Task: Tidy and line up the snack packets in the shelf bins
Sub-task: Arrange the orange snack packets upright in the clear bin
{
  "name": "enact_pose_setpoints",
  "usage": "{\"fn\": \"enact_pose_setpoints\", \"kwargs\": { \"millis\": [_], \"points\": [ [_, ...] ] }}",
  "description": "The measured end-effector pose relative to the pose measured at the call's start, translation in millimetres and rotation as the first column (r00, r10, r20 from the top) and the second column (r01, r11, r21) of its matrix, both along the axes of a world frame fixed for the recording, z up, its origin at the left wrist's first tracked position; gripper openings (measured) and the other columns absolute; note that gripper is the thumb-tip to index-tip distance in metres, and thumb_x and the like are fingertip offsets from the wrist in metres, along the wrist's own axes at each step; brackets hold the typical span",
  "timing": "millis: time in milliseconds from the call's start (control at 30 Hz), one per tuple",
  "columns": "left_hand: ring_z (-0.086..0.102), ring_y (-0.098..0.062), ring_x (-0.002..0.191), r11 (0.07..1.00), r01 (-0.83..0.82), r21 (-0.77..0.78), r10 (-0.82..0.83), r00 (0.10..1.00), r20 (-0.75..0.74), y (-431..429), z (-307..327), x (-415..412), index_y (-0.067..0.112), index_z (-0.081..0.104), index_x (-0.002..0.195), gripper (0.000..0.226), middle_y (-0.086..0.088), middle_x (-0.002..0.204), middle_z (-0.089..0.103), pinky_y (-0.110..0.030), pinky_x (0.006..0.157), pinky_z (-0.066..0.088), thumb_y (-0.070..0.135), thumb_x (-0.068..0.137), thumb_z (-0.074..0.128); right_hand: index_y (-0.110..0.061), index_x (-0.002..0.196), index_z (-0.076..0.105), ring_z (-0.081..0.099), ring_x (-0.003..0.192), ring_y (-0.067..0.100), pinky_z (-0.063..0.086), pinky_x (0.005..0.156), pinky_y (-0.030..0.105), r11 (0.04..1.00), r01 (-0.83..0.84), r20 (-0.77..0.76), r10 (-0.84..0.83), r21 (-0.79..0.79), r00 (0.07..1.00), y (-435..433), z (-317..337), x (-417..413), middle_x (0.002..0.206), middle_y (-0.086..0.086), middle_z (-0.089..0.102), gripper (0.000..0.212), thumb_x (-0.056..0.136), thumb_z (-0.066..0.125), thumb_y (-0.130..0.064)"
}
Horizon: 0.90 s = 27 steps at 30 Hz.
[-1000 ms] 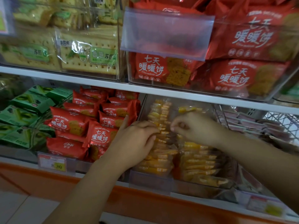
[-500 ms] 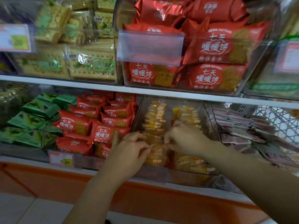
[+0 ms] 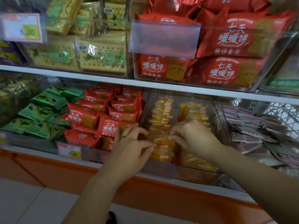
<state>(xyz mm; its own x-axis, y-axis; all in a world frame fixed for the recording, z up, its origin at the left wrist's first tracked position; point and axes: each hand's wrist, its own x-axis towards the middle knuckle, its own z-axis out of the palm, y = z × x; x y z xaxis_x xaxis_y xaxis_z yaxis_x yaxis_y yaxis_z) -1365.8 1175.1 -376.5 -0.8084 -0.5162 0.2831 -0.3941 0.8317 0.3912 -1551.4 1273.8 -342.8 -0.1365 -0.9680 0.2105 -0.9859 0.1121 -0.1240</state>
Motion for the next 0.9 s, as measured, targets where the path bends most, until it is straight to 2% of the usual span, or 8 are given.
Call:
{"fn": "enact_pose_setpoints", "kwargs": {
  "millis": [233, 467, 533, 600, 667, 767, 833, 900],
  "points": [
    [0.021, -0.009, 0.127, 0.997, -0.078, 0.016, 0.078, 0.997, -0.027, -14.1, 1.3, 8.8, 0.038, 0.073, 0.096, 0.039, 0.019, 0.113, 0.036, -0.058, 0.112, 0.011, 0.053, 0.082, 0.04, -0.019, 0.084, 0.072, 0.054, 0.064, 0.006, 0.048, 0.061, 0.024, 0.991, -0.005, 0.082, 0.016, -0.131, 0.996, -1.1, 3.9, 3.1, 0.073, -0.009, 0.063, 0.013, 0.088, 0.064, -0.027],
    [0.022, -0.002, 0.109, 0.992, -0.121, 0.036, 0.125, 0.986, -0.114, -12.6, -2.2, 5.6, 0.033, 0.07, 0.085, 0.005, 0.016, 0.109, 0.036, -0.057, 0.11, 0.018, 0.033, 0.085, 0.065, -0.02, 0.089, 0.072, 0.064, 0.075, 0.01, 0.053, 0.074, 0.033, 0.999, -0.028, 0.166, 0.035, -0.041, 0.985, -16.6, -23.6, 20.4, 0.081, -0.005, 0.07, 0.015, 0.09, 0.06, -0.028],
    [0.023, -0.001, 0.106, 0.991, -0.133, 0.025, 0.135, 0.98, -0.148, -12.4, -3.0, 4.3, 0.032, 0.066, 0.092, 0.009, 0.015, 0.109, 0.036, -0.057, 0.109, 0.021, 0.032, 0.084, 0.066, -0.022, 0.097, 0.073, 0.065, 0.083, 0.009, 0.053, 0.079, 0.033, 0.999, -0.036, 0.16, 0.032, 0.025, 0.987, -18.9, -18.0, 19.7, 0.09, -0.006, 0.072, 0.017, 0.09, 0.06, -0.031],
    [0.026, -0.008, 0.116, 0.992, -0.13, -0.007, 0.127, 0.979, -0.157, -13.3, -6.1, 4.0, 0.032, 0.062, 0.108, 0.023, 0.013, 0.116, 0.038, -0.058, 0.108, 0.022, 0.032, 0.085, 0.064, -0.024, 0.105, 0.071, 0.065, 0.091, 0.009, 0.053, 0.084, 0.032, 0.997, -0.036, 0.149, 0.025, 0.07, 0.989, -18.6, -10.4, 16.0, 0.098, -0.007, 0.072, 0.02, 0.092, 0.057, -0.03],
    [0.019, -0.013, 0.131, 0.994, -0.105, -0.039, 0.1, 0.988, -0.117, -12.6, -7.6, 3.7, 0.035, 0.056, 0.124, 0.035, 0.01, 0.133, 0.038, -0.061, 0.111, 0.014, 0.037, 0.089, 0.056, -0.025, 0.107, 0.069, 0.066, 0.088, 0.007, 0.053, 0.084, 0.031, 0.996, -0.024, 0.159, 0.01, 0.086, 0.987, -16.6, -5.6, 15.8, 0.096, -0.007, 0.072, 0.02, 0.093, 0.055, -0.024],
    [-0.014, -0.013, 0.141, 0.994, -0.094, -0.047, 0.097, 0.993, 0.069, -6.7, -7.0, -0.6, 0.045, 0.048, 0.133, 0.04, 0.013, 0.156, 0.01, -0.059, 0.112, -0.012, 0.048, 0.096, 0.03, -0.023, 0.107, 0.07, 0.065, 0.084, 0.008, 0.053, 0.083, 0.029, 0.989, -0.06, 0.159, 0.038, 0.133, 0.986, -16.4, -4.8, 23.7, 0.094, -0.005, 0.072, 0.021, 0.093, 0.054, -0.02],
    [-0.03, -0.015, 0.138, 0.993, -0.1, -0.059, 0.11, 0.974, 0.196, -3.7, -6.6, -3.8, 0.049, 0.039, 0.136, 0.042, 0.015, 0.157, -0.013, -0.058, 0.106, -0.02, 0.05, 0.099, 0.021, -0.022, 0.108, 0.07, 0.064, 0.085, 0.003, 0.052, 0.083, 0.024, 0.98, -0.086, 0.196, 0.051, 0.178, 0.979, -16.7, 0.5, 20.5, 0.098, -0.008, 0.071, 0.021, 0.094, 0.055, -0.023],
    [-0.038, -0.015, 0.135, 0.992, -0.096, -0.084, 0.114, 0.963, 0.246, -3.6, -7.1, -3.9, 0.051, 0.032, 0.139, 0.053, 0.015, 0.154, -0.023, -0.058, 0.103, -0.025, 0.06, 0.093, 0.007, -0.026, 0.104, 0.07, 0.062, 0.077, -0.006, 0.052, 0.079, 0.019, 0.985, -0.045, 0.326, -0.011, 0.164, 0.945, -14.1, 13.4, 5.8, 0.089, -0.018, 0.068, 0.018, 0.093, 0.056, -0.027]
  ]
}}
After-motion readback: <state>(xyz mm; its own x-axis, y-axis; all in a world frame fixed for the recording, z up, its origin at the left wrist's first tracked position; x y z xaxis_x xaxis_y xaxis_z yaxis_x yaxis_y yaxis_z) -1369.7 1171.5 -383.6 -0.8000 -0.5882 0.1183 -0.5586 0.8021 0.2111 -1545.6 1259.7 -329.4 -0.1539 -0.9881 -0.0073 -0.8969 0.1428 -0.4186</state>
